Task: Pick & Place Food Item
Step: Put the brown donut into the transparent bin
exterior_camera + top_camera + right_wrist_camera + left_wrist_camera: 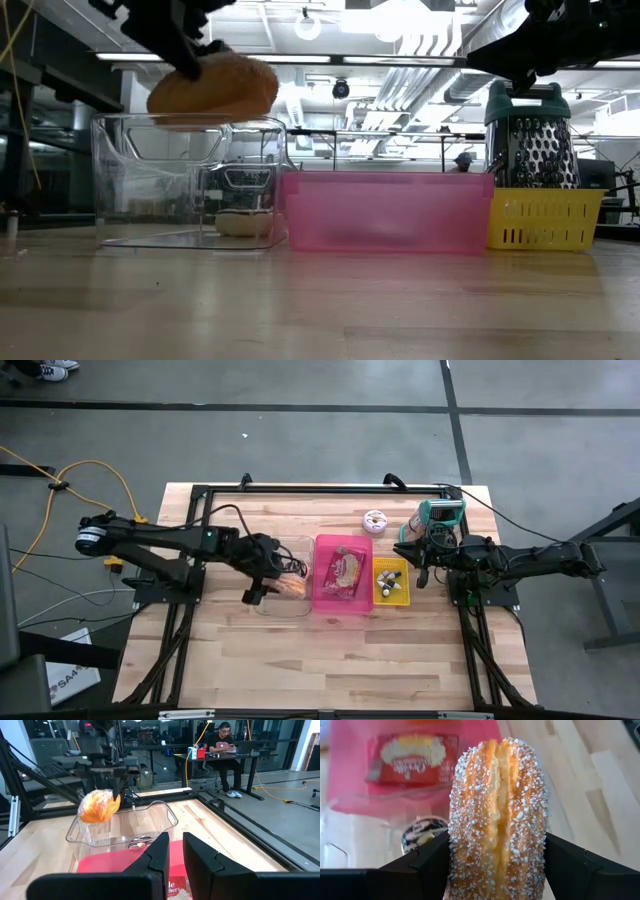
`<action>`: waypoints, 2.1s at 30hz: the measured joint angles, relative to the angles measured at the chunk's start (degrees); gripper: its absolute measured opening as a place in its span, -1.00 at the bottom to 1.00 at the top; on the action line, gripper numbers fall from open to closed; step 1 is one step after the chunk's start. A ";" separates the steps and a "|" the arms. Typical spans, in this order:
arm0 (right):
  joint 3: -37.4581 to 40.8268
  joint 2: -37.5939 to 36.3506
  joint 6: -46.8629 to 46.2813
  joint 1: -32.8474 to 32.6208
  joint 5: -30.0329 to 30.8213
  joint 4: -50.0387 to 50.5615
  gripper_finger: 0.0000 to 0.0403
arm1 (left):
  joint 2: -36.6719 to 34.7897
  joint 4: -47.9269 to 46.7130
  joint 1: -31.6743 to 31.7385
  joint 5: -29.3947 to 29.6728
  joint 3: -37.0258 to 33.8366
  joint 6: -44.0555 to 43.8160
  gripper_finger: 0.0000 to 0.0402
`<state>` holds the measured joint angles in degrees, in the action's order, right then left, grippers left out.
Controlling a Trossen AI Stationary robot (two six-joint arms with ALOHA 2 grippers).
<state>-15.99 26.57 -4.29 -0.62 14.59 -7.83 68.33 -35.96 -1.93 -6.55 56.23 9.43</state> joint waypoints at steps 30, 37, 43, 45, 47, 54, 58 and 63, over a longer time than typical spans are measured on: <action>0.00 0.00 0.00 -0.01 0.02 -0.03 -0.78 | 11.02 9.65 2.03 -9.20 -7.46 1.73 0.30; 0.00 0.00 0.00 -0.02 0.00 0.35 -0.78 | 11.00 9.88 2.12 -9.39 -7.46 1.48 0.40; 0.00 0.02 0.00 -0.02 0.01 0.35 -0.78 | 11.00 9.90 2.10 -9.66 -7.43 2.56 0.52; 0.00 0.00 0.00 -0.02 0.00 0.37 -0.78 | 11.00 9.89 2.10 -9.94 -7.43 2.56 0.52; 0.00 0.01 0.00 -0.01 0.01 0.37 -0.78 | 11.00 9.87 2.10 -10.10 -7.44 2.57 0.52; 0.00 0.00 0.00 -0.02 0.00 0.41 -0.78 | 11.00 10.43 3.16 -10.24 -7.43 2.58 0.52; 0.00 0.02 0.00 -0.01 0.01 0.41 -0.78 | 11.29 10.44 3.73 -10.30 -7.43 2.58 0.52; 0.00 0.01 0.00 0.00 0.02 0.41 -0.78 | 11.35 10.58 3.10 -11.78 -7.43 2.76 0.52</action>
<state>-15.99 26.58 -4.29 -0.63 14.61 -7.42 79.68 -25.38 1.17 -18.33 48.80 12.19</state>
